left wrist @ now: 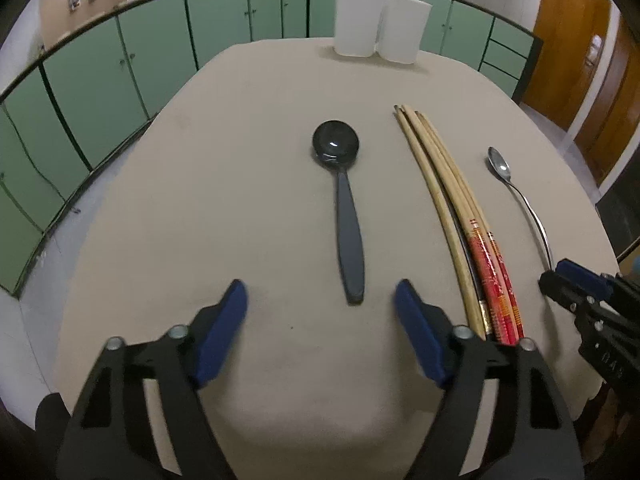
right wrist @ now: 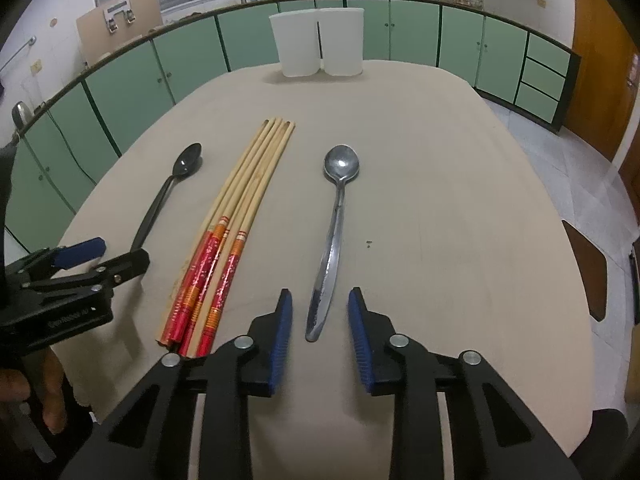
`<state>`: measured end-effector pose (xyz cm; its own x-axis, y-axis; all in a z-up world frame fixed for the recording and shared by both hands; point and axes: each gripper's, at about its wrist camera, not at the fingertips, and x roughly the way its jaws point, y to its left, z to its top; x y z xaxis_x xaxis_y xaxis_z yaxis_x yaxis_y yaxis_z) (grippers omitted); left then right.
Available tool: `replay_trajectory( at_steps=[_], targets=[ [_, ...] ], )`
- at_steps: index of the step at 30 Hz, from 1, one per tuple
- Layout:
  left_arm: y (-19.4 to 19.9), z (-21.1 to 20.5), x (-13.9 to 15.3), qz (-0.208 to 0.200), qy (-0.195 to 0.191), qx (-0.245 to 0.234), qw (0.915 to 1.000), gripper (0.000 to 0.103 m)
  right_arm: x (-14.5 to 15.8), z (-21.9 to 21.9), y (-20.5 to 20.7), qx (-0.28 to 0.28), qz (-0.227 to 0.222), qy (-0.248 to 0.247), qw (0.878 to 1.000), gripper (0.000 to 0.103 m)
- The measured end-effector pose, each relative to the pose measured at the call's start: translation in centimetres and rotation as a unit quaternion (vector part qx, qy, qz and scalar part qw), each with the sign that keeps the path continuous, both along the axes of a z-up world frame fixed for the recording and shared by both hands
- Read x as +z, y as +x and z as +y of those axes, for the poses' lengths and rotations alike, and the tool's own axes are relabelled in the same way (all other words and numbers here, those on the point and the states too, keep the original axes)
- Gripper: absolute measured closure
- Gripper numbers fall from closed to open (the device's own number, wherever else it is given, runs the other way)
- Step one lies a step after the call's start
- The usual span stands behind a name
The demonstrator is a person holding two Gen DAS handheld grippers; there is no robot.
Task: Organize utensils
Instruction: 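Grasp the silver spoon handle with the right tool while the left tool grasps the black spoon, then lift both spoons and carry them toward the white utensil holder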
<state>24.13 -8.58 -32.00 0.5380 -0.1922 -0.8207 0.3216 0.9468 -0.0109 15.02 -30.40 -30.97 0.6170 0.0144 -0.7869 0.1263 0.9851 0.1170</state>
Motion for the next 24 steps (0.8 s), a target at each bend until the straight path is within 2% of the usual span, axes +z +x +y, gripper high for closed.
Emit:
replay_trajectory(
  at_steps=[2, 4, 5, 7, 9, 18, 24],
  targets=[
    [-0.2, 0.1, 0.1, -0.002, -0.005, -0.003, 1.0000, 0.043, 0.0, 0.0, 0.1, 0.000, -0.001, 0.001, 1.000, 0.083],
    [-0.1, 0.0, 0.3, -0.003, -0.014, -0.005, 0.9999, 0.060, 0.1, -0.1, 0.5, 0.002, 0.000, 0.003, 1.000, 0.091],
    [0.3, -0.1, 0.3, -0.001, -0.017, -0.007, 0.9998, 0.065, 0.2, -0.2, 0.5, 0.003, 0.001, 0.004, 1.000, 0.091],
    [0.7, -0.1, 0.4, 0.006, -0.027, -0.011, 0.9996, 0.084, 0.3, -0.3, 0.7, 0.003, 0.002, 0.004, 1.000, 0.091],
    [0.7, 0.2, 0.7, 0.016, -0.036, -0.015, 0.9991, 0.093, 0.7, -0.5, 0.9, 0.001, 0.000, 0.003, 1.000, 0.091],
    [0.1, 0.2, 5.5, -0.026, -0.056, -0.029, 0.9977, 0.093, 4.7, -0.9, 0.5, -0.001, -0.030, -0.005, 1.000, 0.093],
    [0.1, -0.3, 9.0, -0.051, -0.046, -0.054, 0.9962, 0.093, 8.3, -1.5, 2.2, 0.019, -0.034, -0.019, 0.999, 0.093]
  ],
)
